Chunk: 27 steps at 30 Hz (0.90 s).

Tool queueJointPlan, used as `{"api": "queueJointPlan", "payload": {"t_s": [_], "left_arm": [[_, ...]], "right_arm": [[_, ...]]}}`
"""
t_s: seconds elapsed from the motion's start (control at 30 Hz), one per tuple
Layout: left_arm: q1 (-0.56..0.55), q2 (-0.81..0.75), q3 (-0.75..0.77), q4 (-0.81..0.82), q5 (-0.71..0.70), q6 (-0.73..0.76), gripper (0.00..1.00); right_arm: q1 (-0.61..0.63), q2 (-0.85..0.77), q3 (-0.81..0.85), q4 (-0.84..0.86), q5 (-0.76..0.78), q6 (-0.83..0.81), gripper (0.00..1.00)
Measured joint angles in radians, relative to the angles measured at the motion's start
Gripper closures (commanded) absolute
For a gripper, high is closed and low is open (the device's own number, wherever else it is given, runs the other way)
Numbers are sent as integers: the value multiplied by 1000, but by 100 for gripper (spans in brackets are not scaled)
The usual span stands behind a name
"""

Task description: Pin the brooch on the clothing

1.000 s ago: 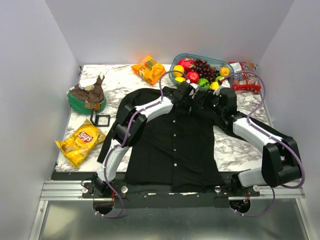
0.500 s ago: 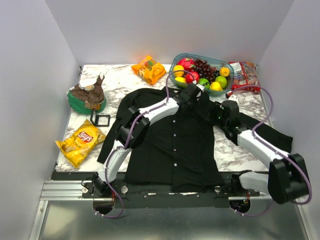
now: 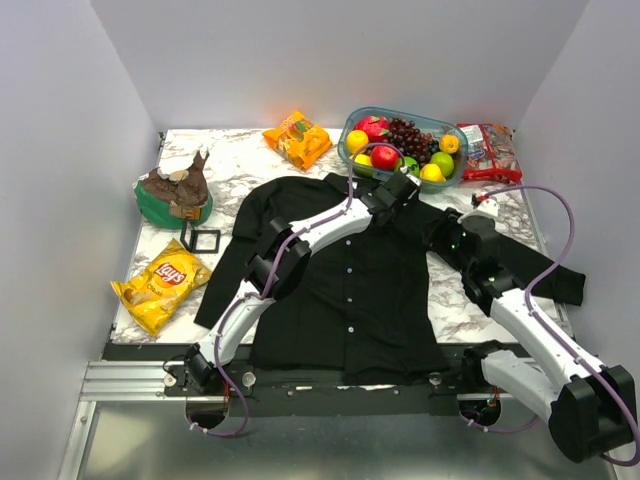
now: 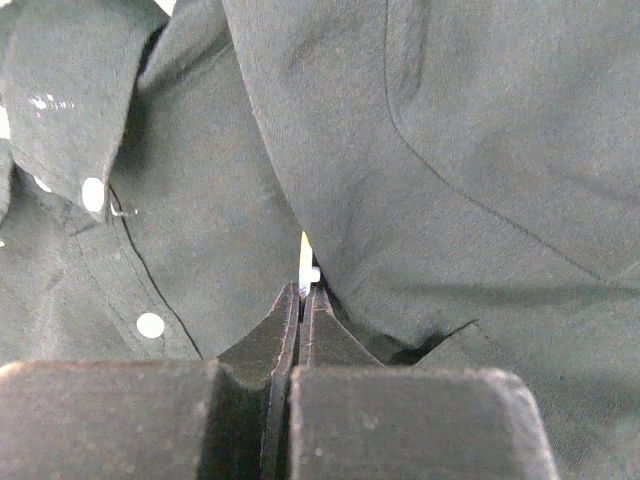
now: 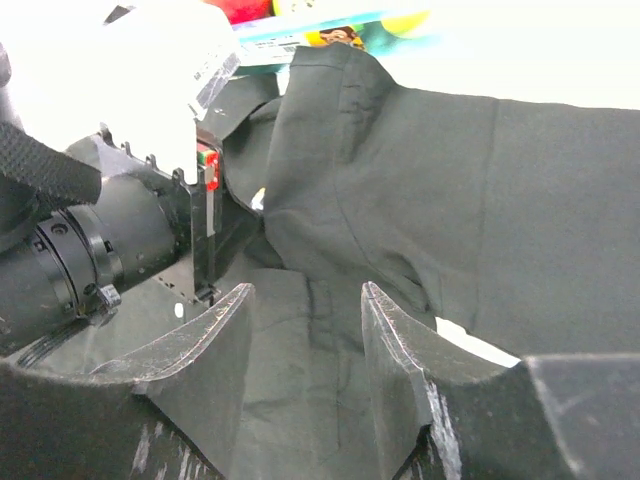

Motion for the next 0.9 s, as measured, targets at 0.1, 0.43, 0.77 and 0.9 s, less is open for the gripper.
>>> {"api": "queueJointPlan", "payload": {"t_s": [0.1, 0.43, 0.77, 0.9], "left_arm": [[-6, 10, 20, -9, -12, 8, 100], [-17, -42, -61, 50, -2, 6, 100], [-19, -230, -187, 196, 69, -5, 100], [-21, -240, -177, 209, 63, 7, 100]], "right_arm": [[0, -15, -11, -19, 13, -5, 44], [0, -18, -43, -59, 26, -8, 44], [0, -3, -58, -61, 27, -8, 44], [0, 6, -60, -61, 27, -8, 44]]}}
